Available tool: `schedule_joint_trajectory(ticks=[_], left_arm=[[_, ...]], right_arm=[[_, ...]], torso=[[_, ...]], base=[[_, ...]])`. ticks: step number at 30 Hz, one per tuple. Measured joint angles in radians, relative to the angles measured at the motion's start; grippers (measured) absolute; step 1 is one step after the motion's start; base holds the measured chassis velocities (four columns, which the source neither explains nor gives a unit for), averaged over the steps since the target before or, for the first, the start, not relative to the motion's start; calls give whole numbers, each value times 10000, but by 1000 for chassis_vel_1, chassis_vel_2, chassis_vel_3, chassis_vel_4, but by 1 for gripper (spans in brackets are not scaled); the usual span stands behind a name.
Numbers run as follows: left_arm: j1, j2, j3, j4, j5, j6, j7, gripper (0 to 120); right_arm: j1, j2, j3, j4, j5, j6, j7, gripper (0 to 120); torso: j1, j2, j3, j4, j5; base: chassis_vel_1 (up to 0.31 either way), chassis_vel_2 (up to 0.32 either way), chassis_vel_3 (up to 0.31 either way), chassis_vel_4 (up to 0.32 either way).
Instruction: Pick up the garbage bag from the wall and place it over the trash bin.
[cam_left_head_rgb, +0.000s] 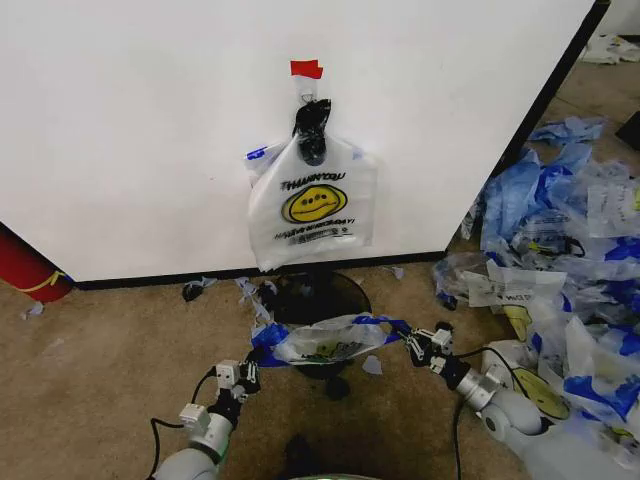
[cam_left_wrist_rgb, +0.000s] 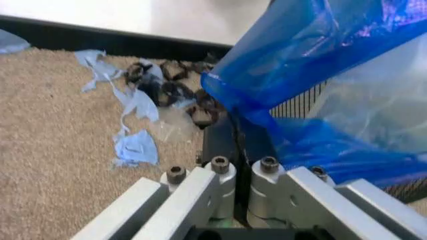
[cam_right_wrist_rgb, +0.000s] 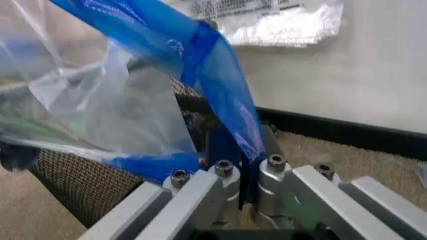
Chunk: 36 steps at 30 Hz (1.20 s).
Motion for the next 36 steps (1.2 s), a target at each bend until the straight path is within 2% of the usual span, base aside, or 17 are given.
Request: schedule_joint_trajectory(ticks=[11,23,36], left_arm=[[-740,-35,587,404,-113,-11,-225,0],[-357,101,-142,97,-112,-71,-453,0],[-570,-168,68,553,-23,-133,-436,0]], right_arm=[[249,444,16,-456,-276,79,32,0],[462,685,-61,-593,-549,93,105,0],[529,940,-91,-841,-674,48,208,0]], torso=[[0,0,0,-1,0],[0,0,0,0,0],[0,0,0,-1,1]], base=[[0,0,0,0],[0,0,0,0],[0,0,0,0]])
